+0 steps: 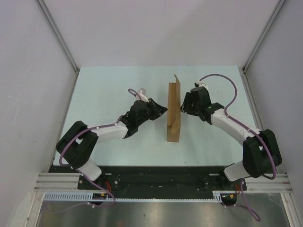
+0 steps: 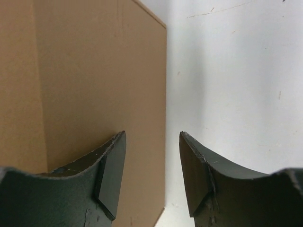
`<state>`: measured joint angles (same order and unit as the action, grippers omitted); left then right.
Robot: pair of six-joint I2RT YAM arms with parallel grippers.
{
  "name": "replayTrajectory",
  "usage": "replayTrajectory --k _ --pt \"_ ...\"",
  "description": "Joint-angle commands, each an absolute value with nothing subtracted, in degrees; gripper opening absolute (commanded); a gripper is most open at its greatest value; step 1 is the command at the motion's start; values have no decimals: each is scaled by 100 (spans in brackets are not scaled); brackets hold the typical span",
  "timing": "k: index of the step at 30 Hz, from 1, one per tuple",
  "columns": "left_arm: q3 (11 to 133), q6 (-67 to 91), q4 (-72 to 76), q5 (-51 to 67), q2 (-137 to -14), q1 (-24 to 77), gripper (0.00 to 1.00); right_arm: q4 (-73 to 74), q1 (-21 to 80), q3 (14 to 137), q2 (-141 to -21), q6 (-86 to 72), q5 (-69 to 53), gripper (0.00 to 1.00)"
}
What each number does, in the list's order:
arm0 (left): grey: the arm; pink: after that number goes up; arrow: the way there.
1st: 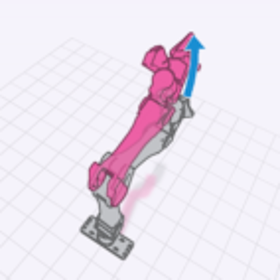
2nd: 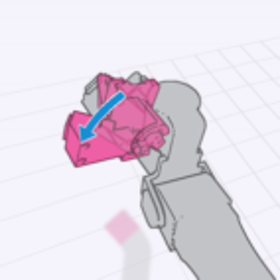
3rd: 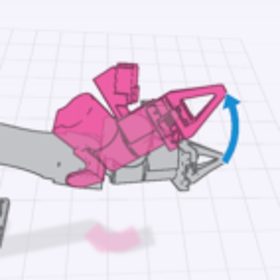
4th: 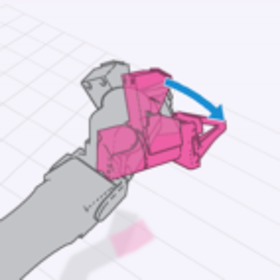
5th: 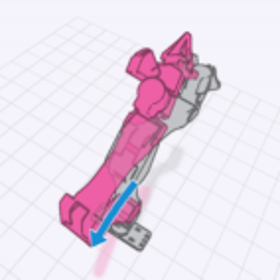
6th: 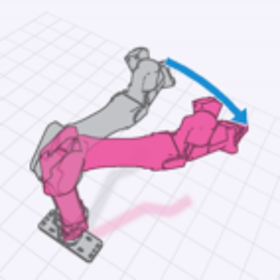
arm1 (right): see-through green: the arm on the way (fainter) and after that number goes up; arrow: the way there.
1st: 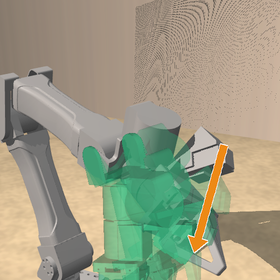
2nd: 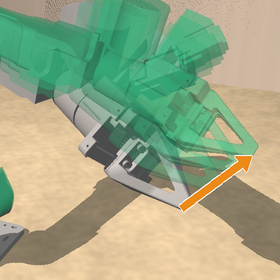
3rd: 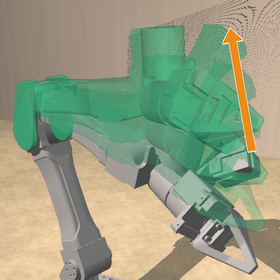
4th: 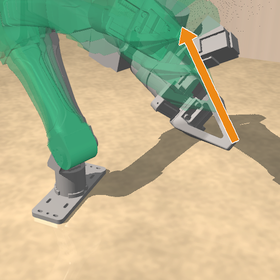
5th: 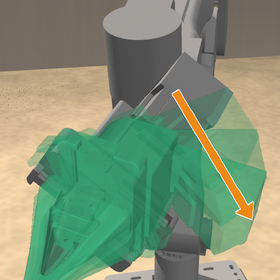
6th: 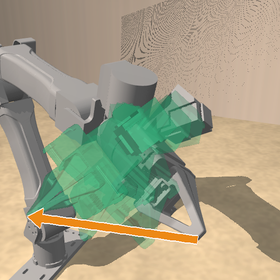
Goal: Fold the paper box
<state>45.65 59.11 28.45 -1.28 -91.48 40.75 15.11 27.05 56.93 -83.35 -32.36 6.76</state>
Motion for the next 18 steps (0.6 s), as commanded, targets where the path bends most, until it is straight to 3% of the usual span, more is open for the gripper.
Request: replayTrajectory --k 1,18 --pt "4465 6021 2944 26 -8816 4341 26 1406 2602 6117 -8393 -3147 501 54" --pt "4263 6012 2742 -307 -8534 4728 26 1459 2004 6662 -8947 -2971 202 58"
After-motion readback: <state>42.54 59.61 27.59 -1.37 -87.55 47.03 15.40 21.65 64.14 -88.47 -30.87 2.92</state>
